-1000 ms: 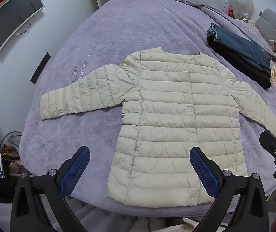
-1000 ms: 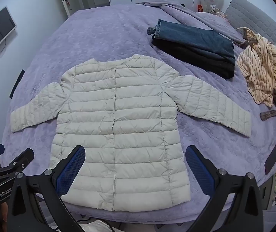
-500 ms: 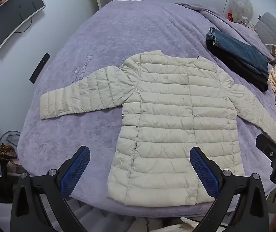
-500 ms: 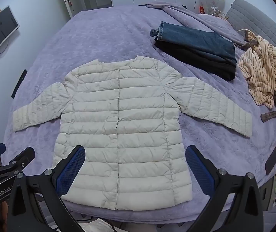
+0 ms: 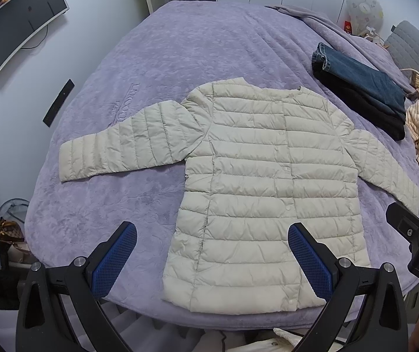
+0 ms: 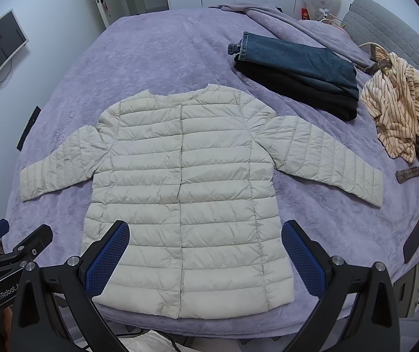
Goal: Fold large clothes
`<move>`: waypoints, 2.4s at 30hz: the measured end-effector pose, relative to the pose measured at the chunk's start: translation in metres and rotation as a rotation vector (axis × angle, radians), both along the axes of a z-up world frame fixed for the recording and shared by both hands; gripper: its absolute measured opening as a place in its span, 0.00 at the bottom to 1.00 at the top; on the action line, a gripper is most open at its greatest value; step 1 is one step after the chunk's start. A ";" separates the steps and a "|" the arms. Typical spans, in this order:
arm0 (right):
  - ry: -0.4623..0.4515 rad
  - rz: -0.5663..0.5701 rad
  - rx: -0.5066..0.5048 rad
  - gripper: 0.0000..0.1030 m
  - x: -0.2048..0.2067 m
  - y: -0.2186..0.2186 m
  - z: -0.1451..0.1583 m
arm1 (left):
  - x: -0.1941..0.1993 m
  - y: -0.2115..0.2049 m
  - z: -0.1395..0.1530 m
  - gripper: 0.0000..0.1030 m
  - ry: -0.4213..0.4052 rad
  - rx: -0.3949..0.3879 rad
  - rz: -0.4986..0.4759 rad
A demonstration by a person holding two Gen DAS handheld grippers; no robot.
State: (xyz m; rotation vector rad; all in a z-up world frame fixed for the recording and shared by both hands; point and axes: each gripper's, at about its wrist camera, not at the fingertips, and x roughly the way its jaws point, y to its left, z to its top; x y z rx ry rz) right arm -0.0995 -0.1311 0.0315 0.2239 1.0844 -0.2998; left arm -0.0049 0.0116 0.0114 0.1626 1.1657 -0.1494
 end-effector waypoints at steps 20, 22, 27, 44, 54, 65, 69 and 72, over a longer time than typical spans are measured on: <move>0.002 0.001 0.001 1.00 0.001 -0.001 0.000 | -0.002 -0.001 0.002 1.00 0.003 -0.002 0.002; 0.002 0.001 0.001 1.00 0.001 -0.001 0.000 | 0.000 0.000 -0.001 1.00 0.001 -0.001 0.000; 0.003 -0.001 0.002 1.00 0.002 0.000 0.000 | -0.001 -0.002 -0.002 1.00 0.003 0.000 0.000; 0.005 0.000 0.001 1.00 0.002 0.001 -0.001 | 0.002 0.001 -0.002 1.00 0.004 -0.003 -0.001; 0.006 -0.001 0.000 1.00 0.003 0.000 -0.002 | 0.002 0.001 -0.003 1.00 0.006 -0.003 -0.001; 0.007 0.000 0.000 1.00 0.003 0.001 -0.001 | 0.001 0.002 -0.009 1.00 0.007 -0.007 -0.001; 0.007 -0.001 0.004 1.00 0.002 0.001 -0.002 | 0.002 0.003 -0.010 1.00 0.014 -0.011 0.001; 0.008 -0.001 0.005 1.00 0.002 0.001 -0.003 | 0.002 0.003 -0.010 1.00 0.014 -0.011 0.000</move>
